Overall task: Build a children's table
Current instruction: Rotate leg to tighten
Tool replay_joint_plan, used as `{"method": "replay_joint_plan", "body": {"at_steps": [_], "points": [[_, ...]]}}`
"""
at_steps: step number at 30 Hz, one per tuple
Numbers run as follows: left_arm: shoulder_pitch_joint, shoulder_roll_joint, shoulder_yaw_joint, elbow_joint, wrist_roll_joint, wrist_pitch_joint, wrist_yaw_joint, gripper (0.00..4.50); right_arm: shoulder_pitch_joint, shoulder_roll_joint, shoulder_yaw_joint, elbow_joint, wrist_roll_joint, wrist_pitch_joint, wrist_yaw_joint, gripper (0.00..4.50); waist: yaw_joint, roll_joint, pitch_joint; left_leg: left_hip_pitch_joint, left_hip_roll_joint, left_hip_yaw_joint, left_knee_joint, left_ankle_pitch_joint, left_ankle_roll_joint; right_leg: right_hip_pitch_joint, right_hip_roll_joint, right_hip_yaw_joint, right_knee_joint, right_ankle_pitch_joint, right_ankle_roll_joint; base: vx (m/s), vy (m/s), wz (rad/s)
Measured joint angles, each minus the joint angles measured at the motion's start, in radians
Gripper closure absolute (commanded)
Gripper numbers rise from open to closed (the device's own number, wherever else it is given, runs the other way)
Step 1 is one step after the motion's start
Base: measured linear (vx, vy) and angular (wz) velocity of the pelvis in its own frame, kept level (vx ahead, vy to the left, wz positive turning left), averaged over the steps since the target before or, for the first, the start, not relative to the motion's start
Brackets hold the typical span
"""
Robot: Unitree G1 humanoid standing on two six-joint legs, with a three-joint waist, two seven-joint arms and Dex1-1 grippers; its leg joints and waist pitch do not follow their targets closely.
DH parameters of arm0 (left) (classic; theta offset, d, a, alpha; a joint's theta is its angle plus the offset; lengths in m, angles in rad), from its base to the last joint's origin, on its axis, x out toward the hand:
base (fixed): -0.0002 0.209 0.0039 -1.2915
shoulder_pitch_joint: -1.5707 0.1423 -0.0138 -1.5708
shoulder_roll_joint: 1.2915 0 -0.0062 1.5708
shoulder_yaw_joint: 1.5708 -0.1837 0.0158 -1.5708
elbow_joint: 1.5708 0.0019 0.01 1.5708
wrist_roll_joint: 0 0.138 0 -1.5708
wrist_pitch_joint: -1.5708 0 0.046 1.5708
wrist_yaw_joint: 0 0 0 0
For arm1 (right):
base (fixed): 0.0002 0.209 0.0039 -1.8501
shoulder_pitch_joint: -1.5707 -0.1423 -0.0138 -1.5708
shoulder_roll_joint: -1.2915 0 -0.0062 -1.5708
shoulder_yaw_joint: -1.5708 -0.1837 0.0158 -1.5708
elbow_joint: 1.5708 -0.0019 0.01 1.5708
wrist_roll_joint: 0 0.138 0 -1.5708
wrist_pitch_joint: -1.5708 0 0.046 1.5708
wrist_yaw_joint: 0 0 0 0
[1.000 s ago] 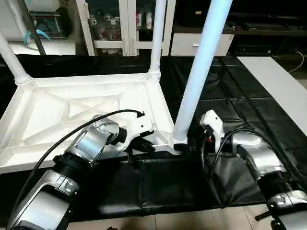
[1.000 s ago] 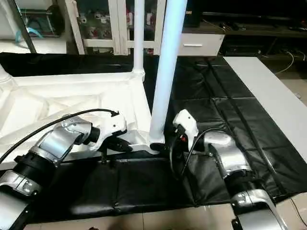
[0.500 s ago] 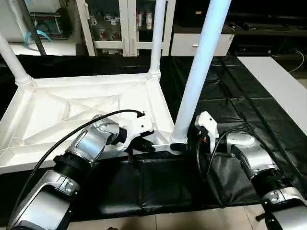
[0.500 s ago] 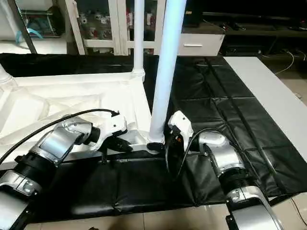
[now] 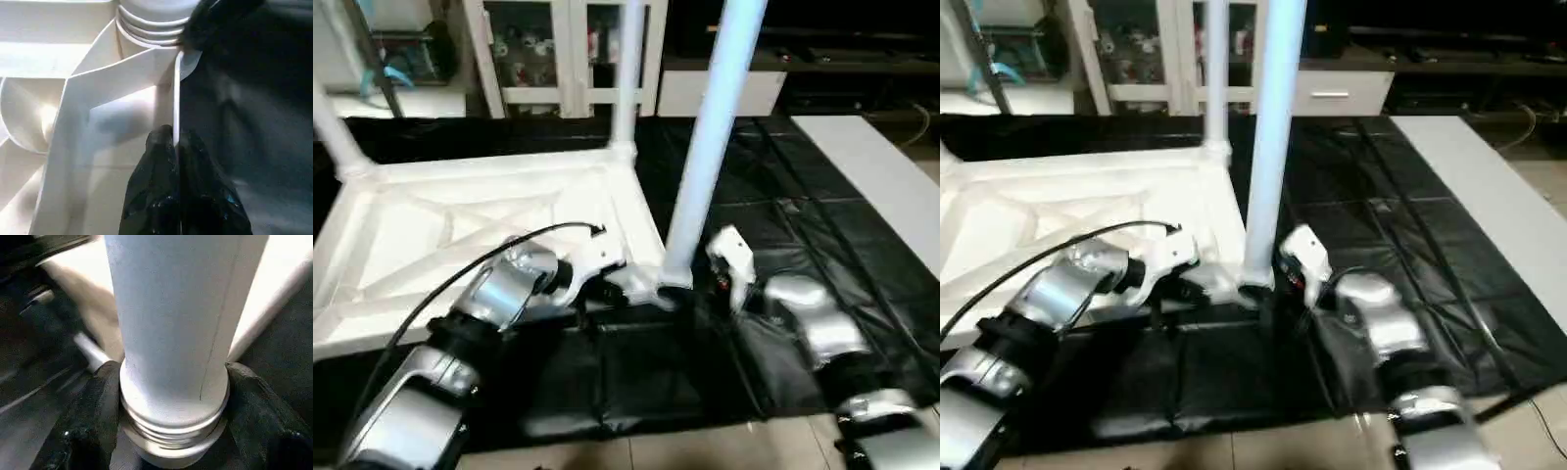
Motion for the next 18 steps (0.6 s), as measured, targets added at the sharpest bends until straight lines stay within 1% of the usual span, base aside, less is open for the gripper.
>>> {"method": "replay_joint_plan", "body": {"at_steps": [2,4,5,6,9,10,12,15,18], "points": [[-0.016,-0.026,0.012,0.032,-0.001,-0.002,0.051,4.50,0.000,0.032,-0.025,0.002,0.001,0.011,-0.092,1.80,-0.004,0.000,0.000,-0.001,0.000,0.000,0.000,0.000,0.000,-0.001,0.000,0.000,-0.001,-0.001,0.002,0.000,0.000,0.00],[-0.031,-0.056,0.029,0.072,-0.001,-0.009,0.114,4.50,-0.003,0.083,-0.060,0.002,0.001,0.034,-0.221,1.80,-0.011,0.000,0.000,-0.001,0.000,0.000,0.000,0.000,0.000,-0.001,0.000,0.000,-0.001,-0.001,0.002,0.000,0.000,0.00],[-0.036,-0.061,0.030,0.081,-0.001,-0.011,0.126,4.50,-0.004,0.092,-0.063,0.002,0.001,0.037,-0.247,1.80,-0.012,0.000,0.000,-0.001,0.000,-0.001,0.000,0.000,0.000,-0.001,0.000,0.000,-0.001,0.000,0.001,0.000,0.000,0.00],[-0.055,-0.079,0.037,0.115,0.001,-0.017,0.171,4.50,-0.016,0.130,-0.075,0.004,-0.006,0.048,-0.358,1.80,-0.016,0.001,0.000,-0.001,0.000,-0.001,-0.001,0.000,0.000,-0.002,0.001,0.000,0.000,0.001,-0.001,0.000,0.000,0.00],[-0.075,-0.105,0.051,0.158,0.004,-0.035,0.226,4.50,-0.041,0.180,-0.089,0.024,-0.027,0.047,-0.501,1.80,-0.020,0.001,0.000,-0.004,0.000,-0.001,-0.001,0.000,-0.001,-0.004,0.001,-0.001,-0.001,0.001,-0.001,0.000,0.000,0.00],[-0.088,-0.117,0.057,0.183,0.008,-0.041,0.248,4.50,-0.055,0.209,-0.096,0.039,-0.042,0.043,-0.577,1.80,-0.021,0.001,0.000,-0.005,0.000,-0.001,-0.002,0.000,-0.001,-0.004,0.001,-0.001,-0.002,0.001,-0.001,0.000,0.000,0.00],[-0.104,-0.136,0.063,0.212,0.016,-0.046,0.285,4.50,-0.074,0.258,-0.096,0.053,-0.076,0.048,-0.732,1.81,-0.021,0.002,0.000,-0.005,0.000,-0.001,-0.002,0.000,-0.001,-0.005,0.001,0.000,-0.002,0.000,-0.001,0.000,0.000,0.00],[-0.116,-0.146,0.067,0.242,0.018,-0.058,0.303,4.50,-0.082,0.307,-0.093,0.052,-0.118,0.058,-0.876,1.81,-0.019,0.002,0.000,-0.005,0.000,-0.001,-0.003,0.000,-0.001,-0.005,0.001,0.000,-0.003,0.000,0.000,0.000,0.000,0.00],[-0.116,-0.146,0.068,0.245,0.017,-0.065,0.303,4.50,-0.079,0.318,-0.086,0.052,-0.126,0.043,-0.906,1.81,-0.019,0.003,0.000,-0.005,-0.001,0.000,-0.004,0.000,-0.001,-0.005,0.001,0.000,-0.003,0.000,0.000,0.000,0.000,0.00]]}}
